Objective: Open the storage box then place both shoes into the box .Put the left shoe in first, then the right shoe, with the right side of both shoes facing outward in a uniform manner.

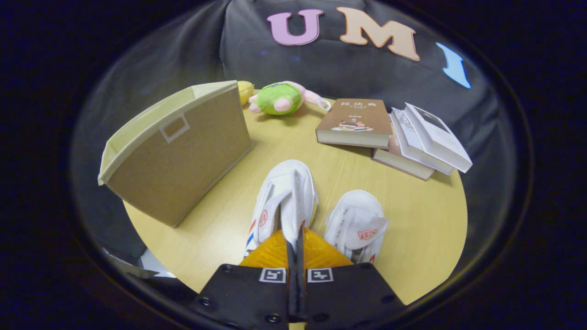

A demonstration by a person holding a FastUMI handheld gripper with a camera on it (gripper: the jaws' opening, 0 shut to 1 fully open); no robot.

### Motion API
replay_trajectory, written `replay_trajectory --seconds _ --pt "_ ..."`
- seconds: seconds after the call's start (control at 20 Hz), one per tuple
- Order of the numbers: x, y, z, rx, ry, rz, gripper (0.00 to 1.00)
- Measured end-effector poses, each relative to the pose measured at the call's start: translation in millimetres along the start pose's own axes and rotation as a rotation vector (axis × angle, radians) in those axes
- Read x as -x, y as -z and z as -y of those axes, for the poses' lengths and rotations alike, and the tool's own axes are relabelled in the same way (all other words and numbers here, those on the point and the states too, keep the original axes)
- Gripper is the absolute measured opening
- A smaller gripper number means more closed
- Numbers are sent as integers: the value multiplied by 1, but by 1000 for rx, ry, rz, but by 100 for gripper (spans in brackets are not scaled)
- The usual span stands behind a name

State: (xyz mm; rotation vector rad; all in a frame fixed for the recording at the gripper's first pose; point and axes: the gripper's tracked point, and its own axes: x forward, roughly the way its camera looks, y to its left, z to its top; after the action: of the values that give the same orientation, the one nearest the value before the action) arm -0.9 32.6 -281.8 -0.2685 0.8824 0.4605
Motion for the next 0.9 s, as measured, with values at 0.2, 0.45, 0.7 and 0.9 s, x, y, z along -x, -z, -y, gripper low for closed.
replay_trajectory --seconds 0.2,0.45,0.7,0.9 --pt "10 -12 -4 -75 13 29 3" --pt "7 -7 6 -43 127 -37 3" --pt "-7 -2 3 21 127 -117 11" --pt "-18 -4 2 42 148 -104 4"
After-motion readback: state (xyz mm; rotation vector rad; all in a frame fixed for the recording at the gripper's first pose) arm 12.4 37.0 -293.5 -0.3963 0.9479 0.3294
